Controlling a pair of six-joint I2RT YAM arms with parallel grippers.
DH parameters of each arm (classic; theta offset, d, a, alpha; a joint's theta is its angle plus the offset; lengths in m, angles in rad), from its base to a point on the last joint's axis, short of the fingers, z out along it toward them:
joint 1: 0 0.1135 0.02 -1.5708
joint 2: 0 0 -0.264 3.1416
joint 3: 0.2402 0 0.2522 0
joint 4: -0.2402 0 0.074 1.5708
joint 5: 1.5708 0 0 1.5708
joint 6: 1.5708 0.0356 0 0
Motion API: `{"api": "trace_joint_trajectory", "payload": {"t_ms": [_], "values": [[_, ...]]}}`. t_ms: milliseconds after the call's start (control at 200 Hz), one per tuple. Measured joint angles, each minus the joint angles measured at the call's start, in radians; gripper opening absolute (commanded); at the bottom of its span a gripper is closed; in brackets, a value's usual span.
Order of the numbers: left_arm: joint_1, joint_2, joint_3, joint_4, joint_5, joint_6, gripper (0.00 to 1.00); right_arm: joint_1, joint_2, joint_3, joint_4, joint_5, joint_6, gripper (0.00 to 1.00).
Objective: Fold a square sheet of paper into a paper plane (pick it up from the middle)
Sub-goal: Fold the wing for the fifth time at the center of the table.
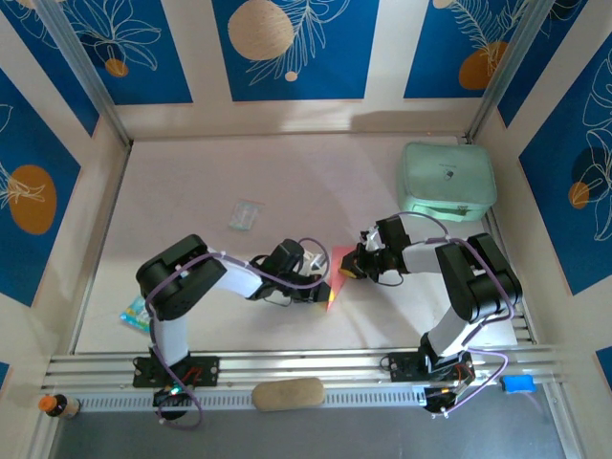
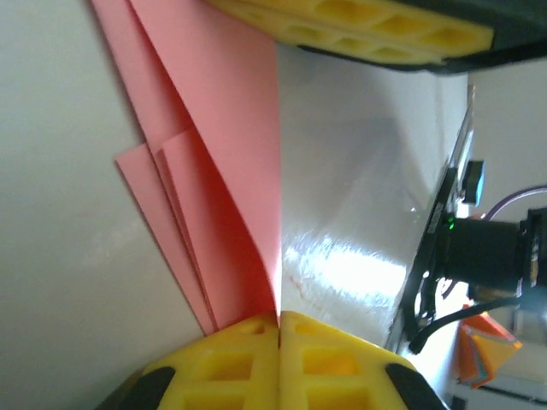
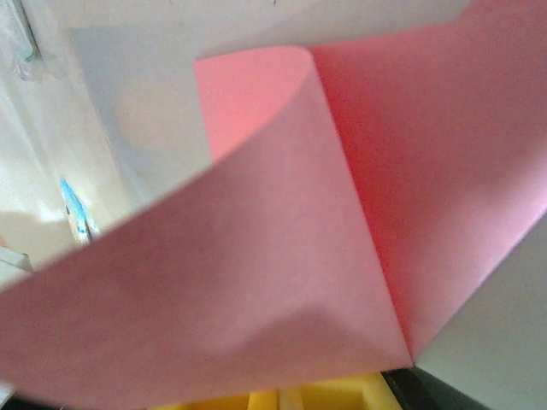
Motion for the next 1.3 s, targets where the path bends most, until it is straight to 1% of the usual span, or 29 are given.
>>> {"api": "trace_joint_trajectory", "payload": {"t_ms": [230, 245, 265, 360, 380, 420, 600, 640, 725, 755, 795, 910, 955, 985, 1035, 1095, 1300], "values": [[0.000, -0.003, -0.001, -0.008, 0.004, 0.010, 0.00, 0.000, 0.000, 0.001, -0.003, 0.000, 0.000, 0.05], [0.000, -0.004, -0.001, -0.009, 0.004, 0.012, 0.03, 0.000, 0.000, 0.002, -0.004, 0.000, 0.000, 0.05], [0.000, -0.005, -0.001, -0.014, 0.005, 0.018, 0.05, 0.000, 0.001, 0.003, -0.005, 0.000, 0.000, 0.05], [-0.001, -0.018, -0.001, -0.043, 0.003, 0.037, 0.09, 0.000, 0.004, 0.006, -0.010, -0.003, 0.000, 0.05], [-0.001, -0.020, -0.001, -0.049, 0.004, 0.038, 0.08, 0.000, 0.004, 0.006, -0.010, -0.003, 0.000, 0.05], [-0.003, -0.026, -0.001, -0.064, 0.006, 0.045, 0.00, 0.000, 0.004, 0.006, -0.010, -0.003, 0.000, 0.05], [-0.006, -0.033, -0.003, -0.093, 0.010, 0.068, 0.00, 0.000, 0.004, 0.006, -0.010, -0.003, 0.000, 0.05], [-0.006, -0.033, -0.003, -0.094, 0.010, 0.071, 0.04, 0.000, 0.004, 0.006, -0.010, -0.003, 0.000, 0.05], [-0.007, -0.034, -0.003, -0.096, 0.010, 0.077, 0.06, 0.000, 0.004, 0.006, -0.010, -0.003, 0.000, 0.05], [-0.007, -0.034, -0.003, -0.098, 0.010, 0.078, 0.05, 0.000, 0.004, 0.006, -0.010, -0.003, 0.000, 0.05], [-0.008, -0.035, -0.003, -0.099, 0.008, 0.079, 0.00, 0.000, 0.004, 0.006, -0.010, -0.003, 0.000, 0.05], [-0.010, -0.039, -0.002, -0.112, 0.003, 0.087, 0.00, 0.000, 0.004, 0.006, -0.010, -0.003, 0.000, 0.05], [-0.011, -0.040, -0.002, -0.116, 0.002, 0.088, 0.10, 0.000, 0.004, 0.006, -0.011, -0.003, 0.000, 0.05], [-0.012, -0.042, -0.002, -0.118, -0.001, 0.090, 0.12, 0.001, 0.004, 0.006, -0.012, -0.003, 0.000, 0.05], [-0.014, -0.047, -0.002, -0.123, 0.000, 0.096, 0.09, 0.001, 0.004, 0.006, -0.012, -0.003, 0.000, 0.05], [-0.020, -0.052, -0.002, -0.140, -0.002, 0.099, 0.00, 0.001, 0.004, 0.006, -0.012, -0.002, 0.000, 0.05], [-0.023, -0.055, -0.004, -0.151, -0.010, 0.103, 0.00, 0.001, 0.004, 0.006, -0.013, -0.002, 0.000, 0.05]]}}
